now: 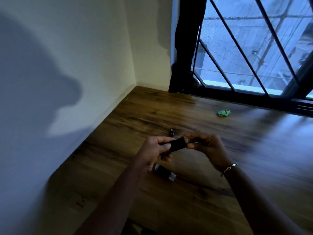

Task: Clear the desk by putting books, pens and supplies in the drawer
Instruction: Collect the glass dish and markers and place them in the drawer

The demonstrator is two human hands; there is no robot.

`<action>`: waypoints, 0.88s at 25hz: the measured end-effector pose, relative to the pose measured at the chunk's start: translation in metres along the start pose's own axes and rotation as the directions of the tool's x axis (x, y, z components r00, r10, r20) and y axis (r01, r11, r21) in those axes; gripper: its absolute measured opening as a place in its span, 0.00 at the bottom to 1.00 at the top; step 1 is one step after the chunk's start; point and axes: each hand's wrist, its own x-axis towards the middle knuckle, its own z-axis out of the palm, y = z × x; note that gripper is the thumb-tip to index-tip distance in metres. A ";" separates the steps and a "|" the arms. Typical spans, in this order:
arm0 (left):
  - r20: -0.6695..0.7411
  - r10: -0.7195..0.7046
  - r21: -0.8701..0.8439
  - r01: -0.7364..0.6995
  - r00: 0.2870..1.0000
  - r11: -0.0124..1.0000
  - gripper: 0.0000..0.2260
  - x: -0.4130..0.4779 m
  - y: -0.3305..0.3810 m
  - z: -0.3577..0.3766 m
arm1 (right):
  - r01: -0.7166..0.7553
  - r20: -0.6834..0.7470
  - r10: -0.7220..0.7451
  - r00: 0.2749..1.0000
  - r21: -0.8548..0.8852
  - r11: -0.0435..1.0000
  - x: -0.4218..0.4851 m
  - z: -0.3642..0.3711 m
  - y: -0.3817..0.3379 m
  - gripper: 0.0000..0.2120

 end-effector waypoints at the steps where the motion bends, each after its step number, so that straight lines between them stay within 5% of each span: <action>1: -0.006 0.002 -0.001 -0.002 1.000 1.000 0.11 0.001 0.000 0.001 | 0.006 0.001 -0.006 1.000 -0.005 1.000 0.000 0.000 0.000 0.16; 8: -0.040 0.033 0.019 -0.032 0.999 0.999 0.12 -0.001 -0.001 0.005 | -0.020 -0.004 0.020 1.000 -0.003 1.000 0.001 -0.002 -0.003 0.18; 12: -0.005 0.016 0.083 -0.015 1.000 0.996 0.12 0.000 -0.007 0.002 | -0.081 0.027 0.085 0.996 -0.125 0.989 -0.003 -0.004 -0.001 0.10; 15: 0.050 0.008 0.142 -0.015 0.999 0.990 0.11 0.002 -0.010 0.000 | -0.138 0.049 0.158 0.986 -0.280 0.950 -0.007 -0.003 0.004 0.17; 22: 0.084 -0.034 0.219 0.015 0.996 0.976 0.09 0.008 -0.010 0.003 | -0.185 -0.015 0.190 0.982 -0.314 0.931 -0.016 -0.002 0.010 0.16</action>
